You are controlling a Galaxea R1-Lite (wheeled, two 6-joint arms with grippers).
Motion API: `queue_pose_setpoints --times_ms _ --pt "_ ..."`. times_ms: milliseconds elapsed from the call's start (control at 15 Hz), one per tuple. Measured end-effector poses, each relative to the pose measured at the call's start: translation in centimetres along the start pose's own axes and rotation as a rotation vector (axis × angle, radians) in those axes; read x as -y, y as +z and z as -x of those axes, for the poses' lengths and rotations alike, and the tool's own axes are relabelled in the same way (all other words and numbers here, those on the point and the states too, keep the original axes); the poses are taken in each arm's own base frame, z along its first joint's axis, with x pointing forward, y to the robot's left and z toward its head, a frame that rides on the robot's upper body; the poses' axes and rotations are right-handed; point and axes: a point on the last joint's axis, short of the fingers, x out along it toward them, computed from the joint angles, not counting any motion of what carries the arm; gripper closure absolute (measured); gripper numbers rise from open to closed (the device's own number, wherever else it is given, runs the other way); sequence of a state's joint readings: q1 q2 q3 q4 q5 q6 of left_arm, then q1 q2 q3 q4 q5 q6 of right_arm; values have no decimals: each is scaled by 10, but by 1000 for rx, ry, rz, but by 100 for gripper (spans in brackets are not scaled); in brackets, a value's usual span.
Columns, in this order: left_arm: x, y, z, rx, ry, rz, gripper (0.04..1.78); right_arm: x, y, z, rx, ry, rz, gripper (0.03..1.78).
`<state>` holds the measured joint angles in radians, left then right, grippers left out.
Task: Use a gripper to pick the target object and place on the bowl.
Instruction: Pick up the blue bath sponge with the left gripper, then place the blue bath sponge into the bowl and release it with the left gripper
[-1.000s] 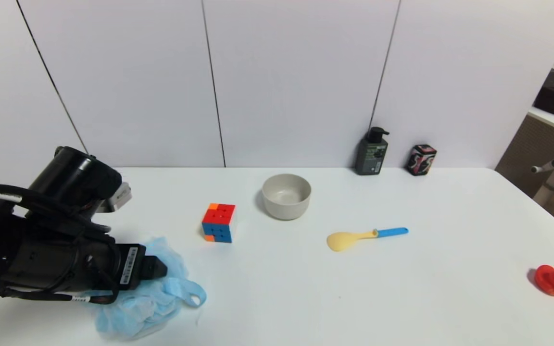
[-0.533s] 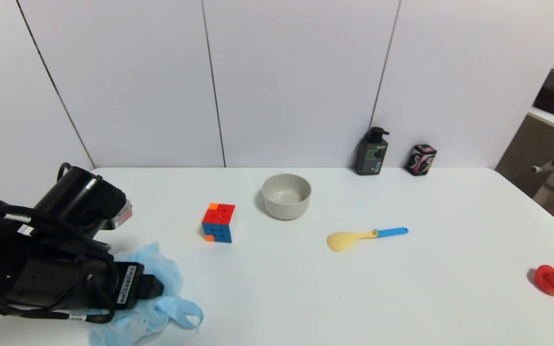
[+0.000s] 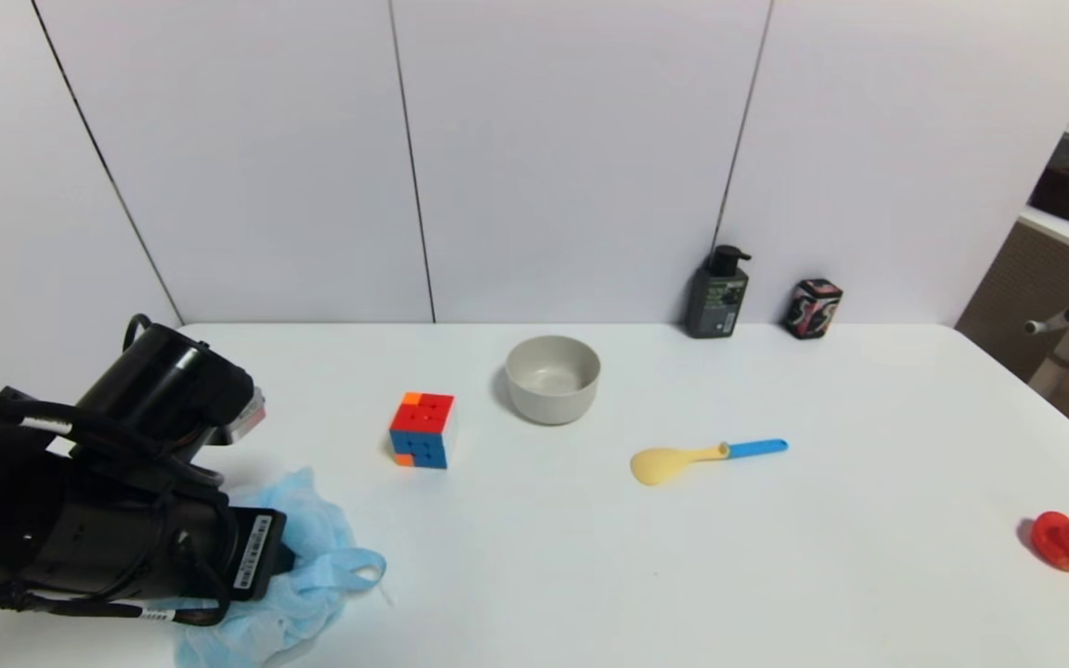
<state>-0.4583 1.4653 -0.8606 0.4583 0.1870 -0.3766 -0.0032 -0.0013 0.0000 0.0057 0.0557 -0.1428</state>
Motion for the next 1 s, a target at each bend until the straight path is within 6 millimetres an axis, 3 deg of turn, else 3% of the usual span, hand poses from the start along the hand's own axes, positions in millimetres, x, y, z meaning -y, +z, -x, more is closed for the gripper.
queue_pose_setpoints --times_ms 200,400,867,1000 --pt "5 6 3 48 -24 -1 113 0 0 0 0 0 0 11" --pt "10 19 13 109 -55 -4 114 0 0 0 0 0 0 11" --pt "31 92 63 388 -155 -15 116 0 0 0 0 0 0 11" --pt "40 117 68 452 -167 -56 116 0 0 0 0 0 0 11"
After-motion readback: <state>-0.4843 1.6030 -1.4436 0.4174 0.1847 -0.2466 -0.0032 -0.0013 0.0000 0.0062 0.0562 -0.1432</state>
